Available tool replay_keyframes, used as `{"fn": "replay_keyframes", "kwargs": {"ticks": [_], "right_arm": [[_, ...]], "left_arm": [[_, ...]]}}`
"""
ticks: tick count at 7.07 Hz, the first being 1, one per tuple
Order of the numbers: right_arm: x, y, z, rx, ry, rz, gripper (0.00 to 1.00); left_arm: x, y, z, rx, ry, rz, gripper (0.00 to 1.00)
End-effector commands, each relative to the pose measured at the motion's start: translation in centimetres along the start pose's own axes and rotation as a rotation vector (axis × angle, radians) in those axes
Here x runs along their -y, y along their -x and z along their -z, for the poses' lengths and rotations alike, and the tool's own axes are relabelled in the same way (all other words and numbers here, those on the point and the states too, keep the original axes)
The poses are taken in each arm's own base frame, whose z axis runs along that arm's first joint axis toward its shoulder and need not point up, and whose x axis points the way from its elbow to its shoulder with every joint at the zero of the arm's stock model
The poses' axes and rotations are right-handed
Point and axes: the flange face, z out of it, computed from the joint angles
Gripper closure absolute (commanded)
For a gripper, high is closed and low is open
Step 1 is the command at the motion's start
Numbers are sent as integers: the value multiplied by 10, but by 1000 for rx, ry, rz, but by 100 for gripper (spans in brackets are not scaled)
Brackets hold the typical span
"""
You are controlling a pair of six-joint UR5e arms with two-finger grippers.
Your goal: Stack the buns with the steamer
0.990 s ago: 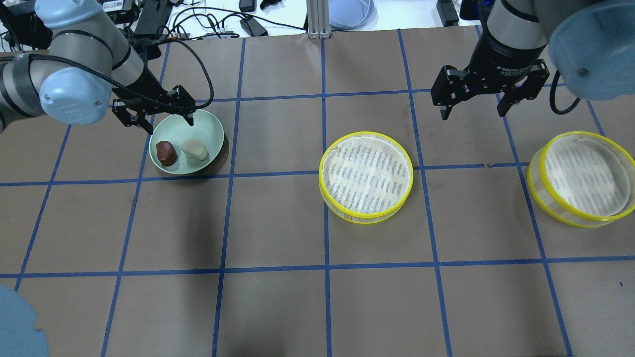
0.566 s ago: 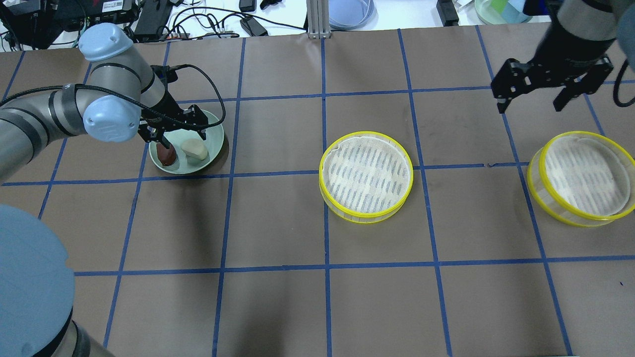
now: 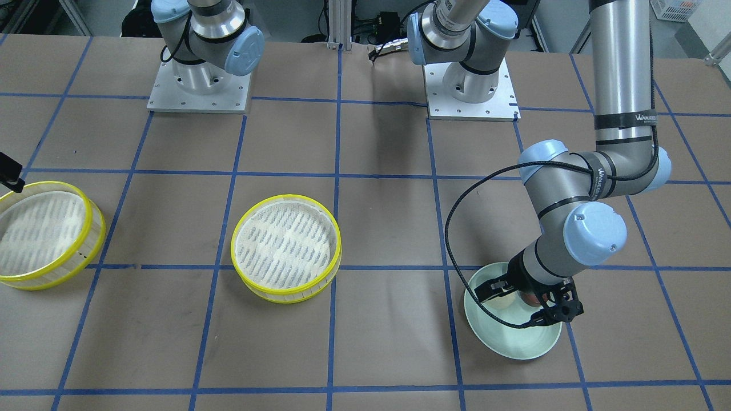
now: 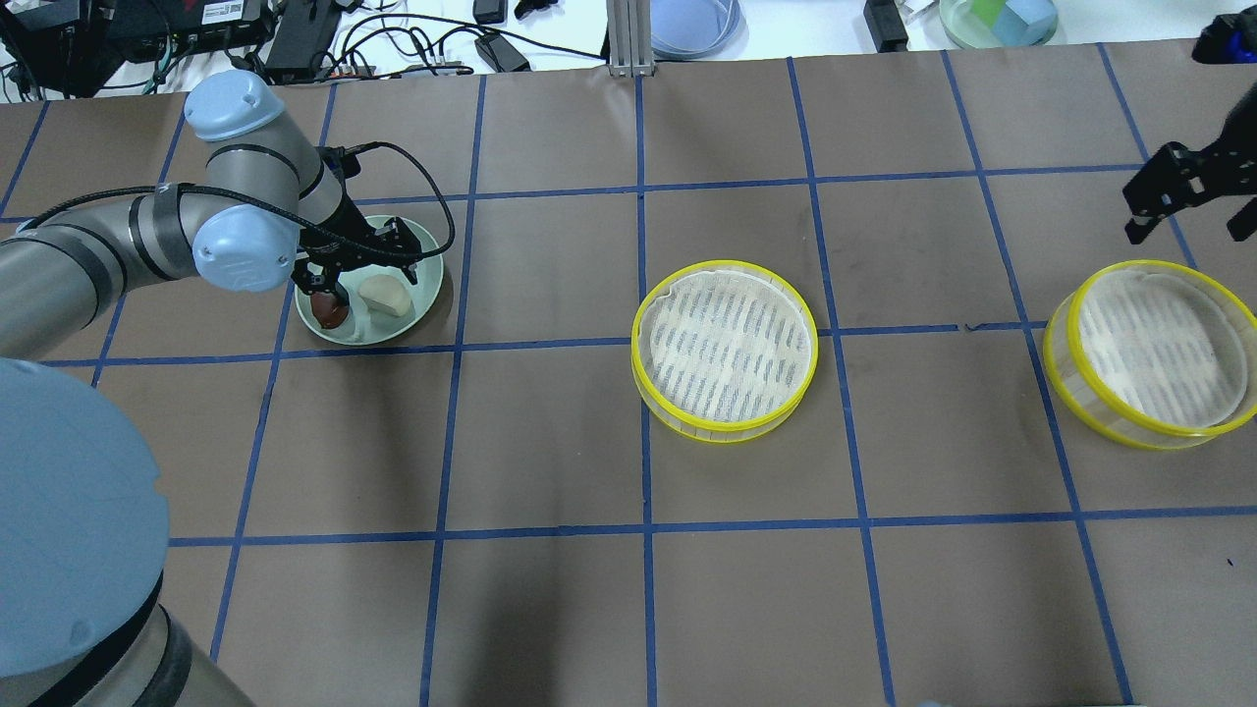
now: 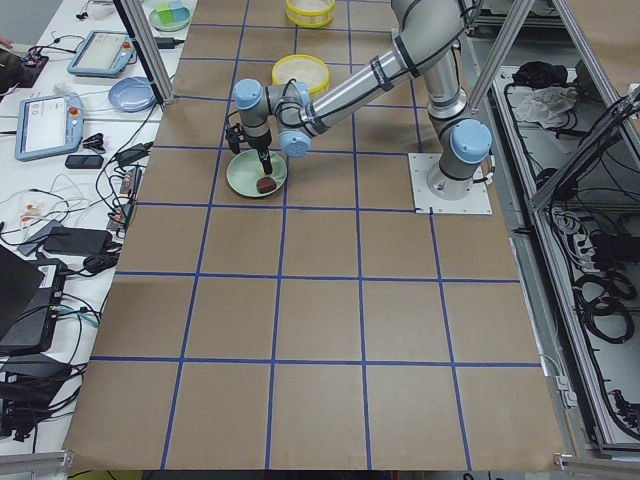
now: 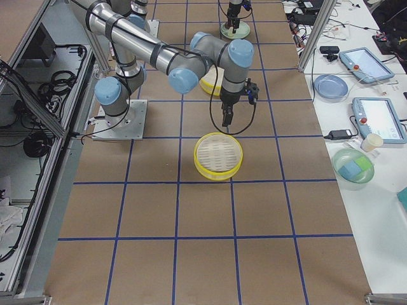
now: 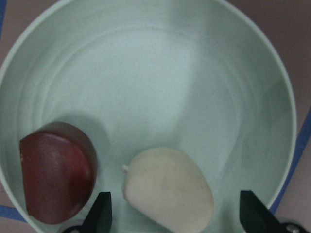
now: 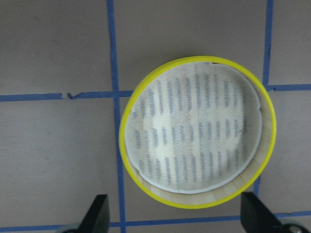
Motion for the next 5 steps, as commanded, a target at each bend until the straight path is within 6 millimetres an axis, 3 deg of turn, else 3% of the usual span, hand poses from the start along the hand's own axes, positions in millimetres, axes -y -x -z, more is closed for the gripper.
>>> {"fn": "replay_keyframes", "kwargs": {"ticks": [1, 2, 3, 4, 5], "right_arm": [[-1, -76, -73, -7, 1, 72, 7], [-1, -99, -107, -12, -3, 82, 7], [10, -111, -141, -31, -8, 134, 11], [11, -122, -160, -22, -12, 124, 15], [11, -124, -165, -16, -7, 123, 29]], "left_arm": [[0, 0, -13, 4, 20, 12, 43], [3, -1, -11, 1, 1, 10, 75], [6, -1, -8, 1, -19, -14, 99], [4, -2, -3, 5, -26, -25, 100], [3, -7, 20, 1, -71, -29, 100]]}}
